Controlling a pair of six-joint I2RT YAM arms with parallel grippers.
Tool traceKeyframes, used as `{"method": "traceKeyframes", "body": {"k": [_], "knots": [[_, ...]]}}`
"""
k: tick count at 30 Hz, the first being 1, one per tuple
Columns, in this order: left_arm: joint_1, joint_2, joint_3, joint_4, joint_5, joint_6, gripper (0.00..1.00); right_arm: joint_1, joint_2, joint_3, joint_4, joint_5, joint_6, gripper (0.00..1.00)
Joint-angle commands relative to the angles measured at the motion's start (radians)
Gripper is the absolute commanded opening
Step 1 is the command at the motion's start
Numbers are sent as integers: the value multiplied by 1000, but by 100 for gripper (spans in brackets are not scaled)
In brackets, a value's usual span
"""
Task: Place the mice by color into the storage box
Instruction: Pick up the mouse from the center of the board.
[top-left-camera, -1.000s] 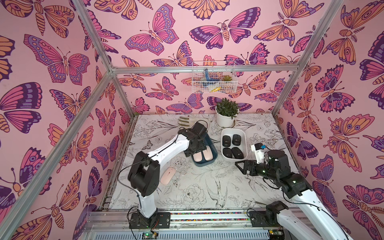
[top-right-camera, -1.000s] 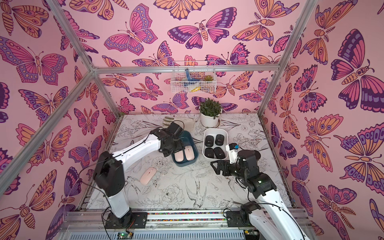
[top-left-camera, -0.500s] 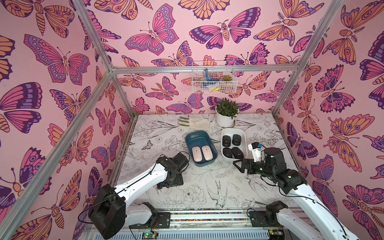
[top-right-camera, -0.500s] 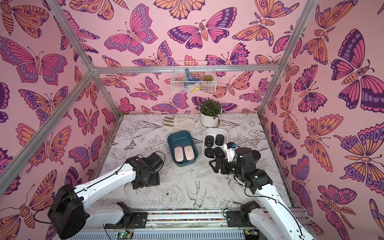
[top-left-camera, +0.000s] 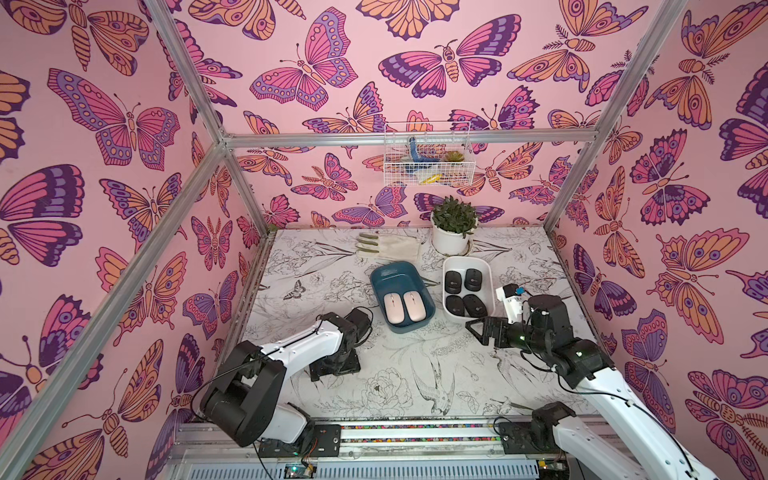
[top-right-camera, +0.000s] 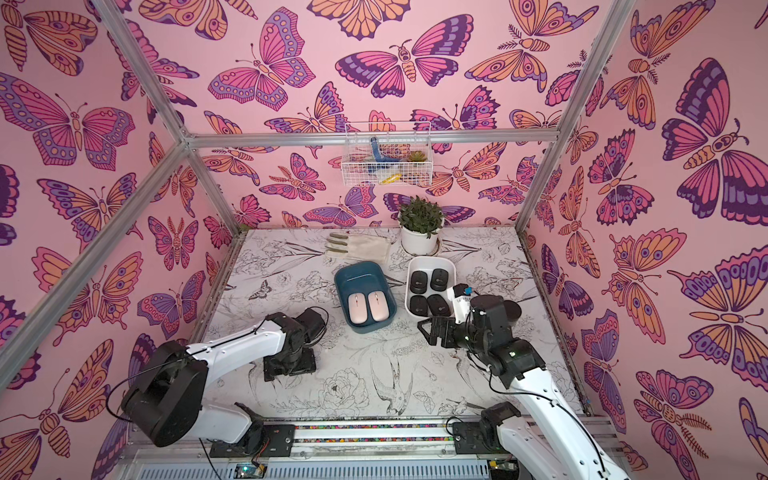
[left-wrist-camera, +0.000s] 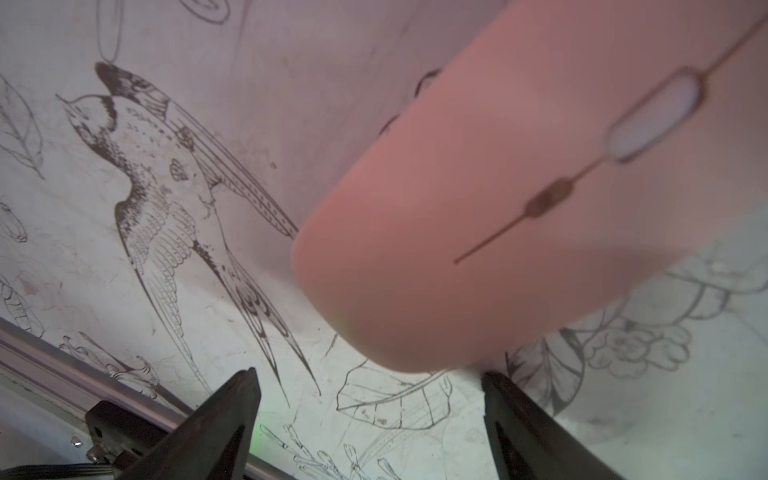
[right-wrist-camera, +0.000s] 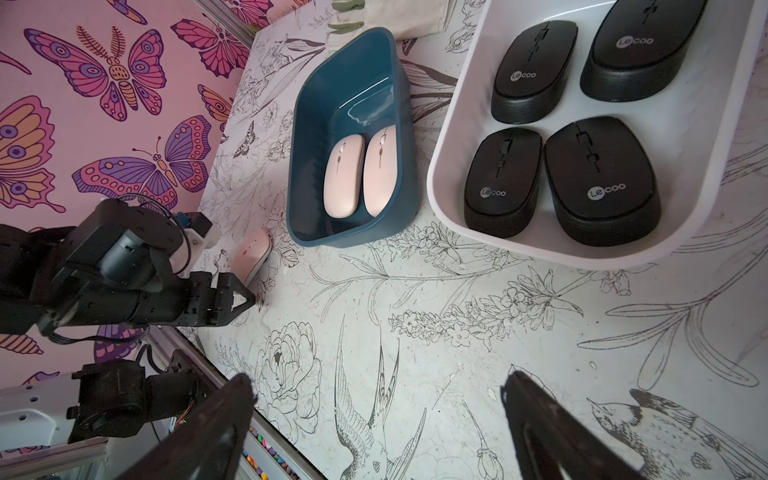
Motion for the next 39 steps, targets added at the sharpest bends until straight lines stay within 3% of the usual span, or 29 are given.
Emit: {"method": "traceKeyframes", "body": {"k": [1,9,22,31,39], "knots": [[42,17,16,40,-20,54,89,1,-12,32,-5,-11,6,96],[154,62,50,92,-15,153,89,1,-12,31,-11,-2,9,96],[246,116,95,170,22,218,87,0,-10,45,-19,4,12,96],[247,124,85,201,47,222,61,1,-9,44,-19,5,14,96],[221,-3,106,186,139,191,57,1,-5,34,-6,3,17,96]]}}
